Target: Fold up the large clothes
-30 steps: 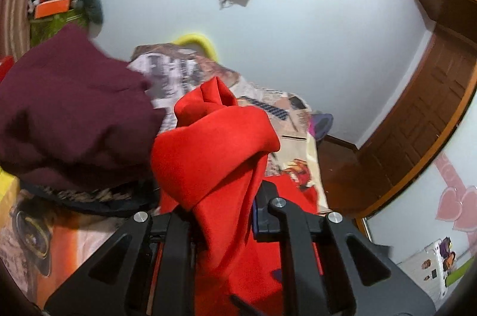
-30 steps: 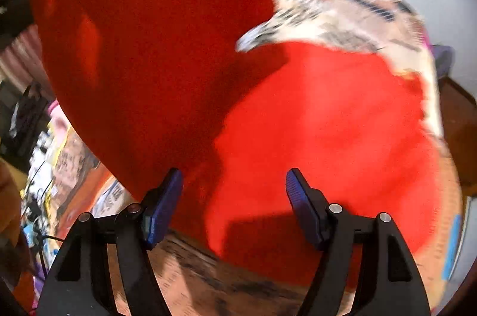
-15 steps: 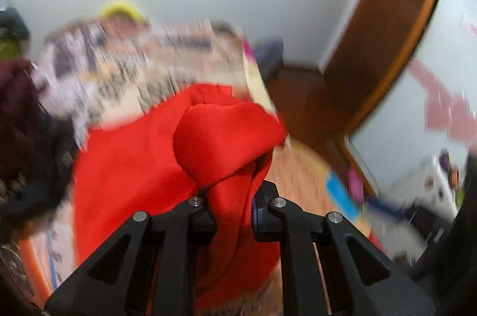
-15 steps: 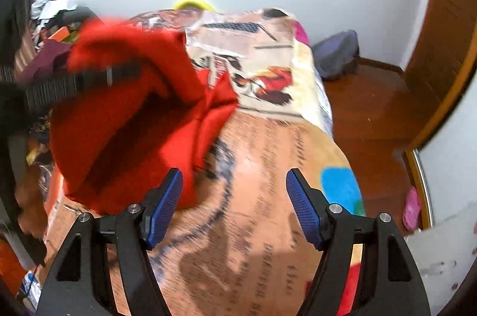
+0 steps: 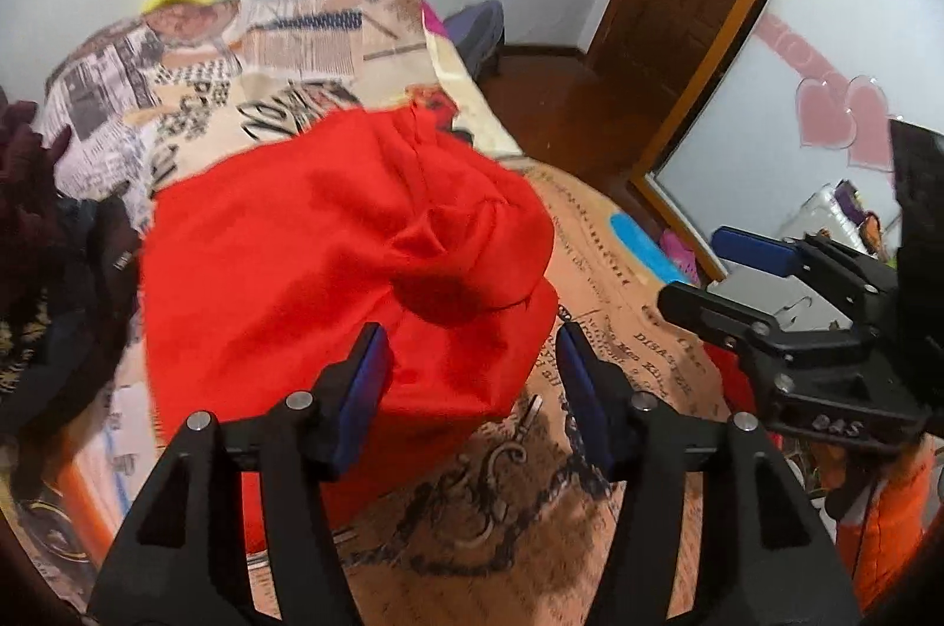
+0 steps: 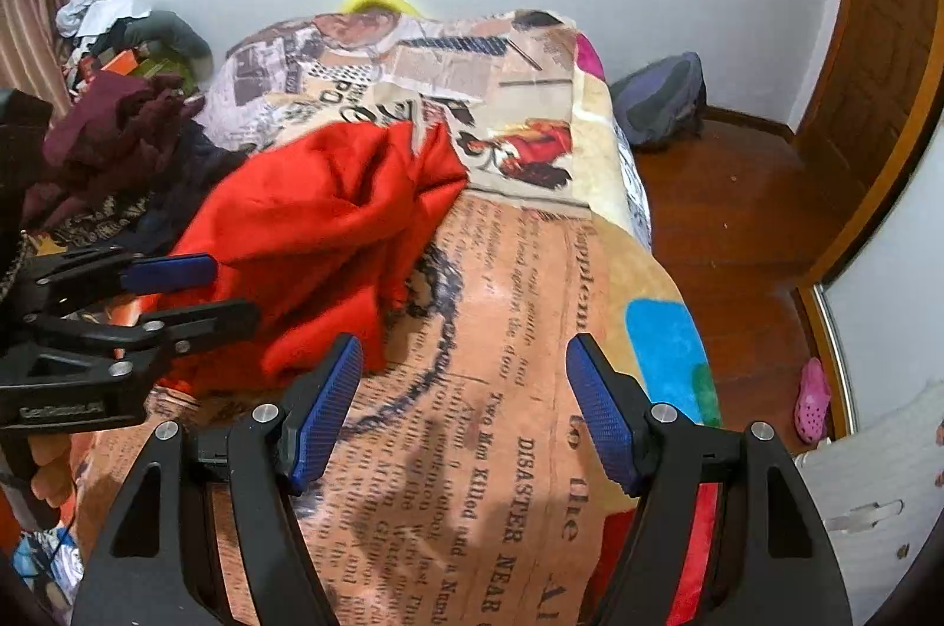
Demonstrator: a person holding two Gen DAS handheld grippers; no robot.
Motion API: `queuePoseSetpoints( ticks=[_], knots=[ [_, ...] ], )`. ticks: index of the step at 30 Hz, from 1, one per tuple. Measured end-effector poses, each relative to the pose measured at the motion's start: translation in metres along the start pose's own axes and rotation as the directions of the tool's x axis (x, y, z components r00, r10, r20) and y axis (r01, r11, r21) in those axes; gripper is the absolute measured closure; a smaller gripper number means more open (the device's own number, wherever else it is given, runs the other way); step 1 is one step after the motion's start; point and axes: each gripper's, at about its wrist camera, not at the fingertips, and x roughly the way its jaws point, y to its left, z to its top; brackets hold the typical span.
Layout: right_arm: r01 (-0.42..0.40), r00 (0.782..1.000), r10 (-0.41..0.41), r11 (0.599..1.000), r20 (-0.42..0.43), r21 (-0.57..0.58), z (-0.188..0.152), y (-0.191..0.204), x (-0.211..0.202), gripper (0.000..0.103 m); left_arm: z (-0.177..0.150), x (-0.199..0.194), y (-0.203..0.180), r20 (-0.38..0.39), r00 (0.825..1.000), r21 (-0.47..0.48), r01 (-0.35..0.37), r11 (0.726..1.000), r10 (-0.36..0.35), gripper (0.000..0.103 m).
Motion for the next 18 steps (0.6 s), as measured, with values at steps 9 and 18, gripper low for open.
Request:
queuePoseSetpoints(
  ticks=[9, 18],
  knots=[
    [-0.075, 0.993, 0.084, 0.992, 0.086, -0.103, 0.028, 0.051, -0.014, 0.031, -0.002, -0.037, 0.062, 0.106, 0.978, -0.054, -0.177, 0.983, 0.182, 0.031],
    [-0.103, 0.995, 0.104, 0.983, -0.002, -0.153, 0.041, 0.095, 0.043, 0.029, -0.030, 0.004, 0.121, -0.022, 0.967, -0.142, -0.254, 0.957, 0.254, 0.031]
  ],
)
